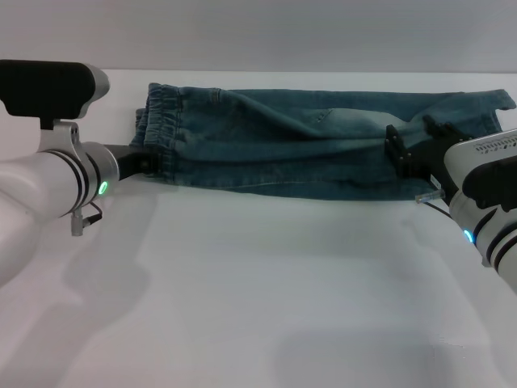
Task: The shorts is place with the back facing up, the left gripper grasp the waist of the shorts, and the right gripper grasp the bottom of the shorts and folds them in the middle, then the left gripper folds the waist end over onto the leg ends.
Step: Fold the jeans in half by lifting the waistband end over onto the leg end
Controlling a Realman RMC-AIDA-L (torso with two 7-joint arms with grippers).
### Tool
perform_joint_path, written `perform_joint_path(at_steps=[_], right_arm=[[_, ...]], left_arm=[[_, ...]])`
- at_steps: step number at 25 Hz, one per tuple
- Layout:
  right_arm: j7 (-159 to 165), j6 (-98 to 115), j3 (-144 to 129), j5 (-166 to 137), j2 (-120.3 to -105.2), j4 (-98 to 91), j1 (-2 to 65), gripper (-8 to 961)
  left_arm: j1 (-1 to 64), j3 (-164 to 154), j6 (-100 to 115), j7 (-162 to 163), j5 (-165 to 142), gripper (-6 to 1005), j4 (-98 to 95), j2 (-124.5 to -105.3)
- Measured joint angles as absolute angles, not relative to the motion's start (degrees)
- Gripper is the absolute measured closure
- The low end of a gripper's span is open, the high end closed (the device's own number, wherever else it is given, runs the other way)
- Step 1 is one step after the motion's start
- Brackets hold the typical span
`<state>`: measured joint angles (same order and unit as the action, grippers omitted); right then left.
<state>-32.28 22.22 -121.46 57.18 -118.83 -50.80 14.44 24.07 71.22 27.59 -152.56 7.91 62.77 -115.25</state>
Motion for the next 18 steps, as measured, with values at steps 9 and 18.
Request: perform_joint_path(at_steps=[9, 18], right_arm=[[-32.3, 22.0, -121.5, 57.1, -118.82, -50.9, 14.9, 443], [-32.4, 21.9, -123.7, 57.1, -118.95, -51.3, 16.2, 465]], left_arm=[[18.9, 72.1, 31.1, -152.6, 4.1, 984, 72.2, -115.44], [12.7, 72.2, 33.6, -152.6, 3.4, 984, 82.4, -115.11]])
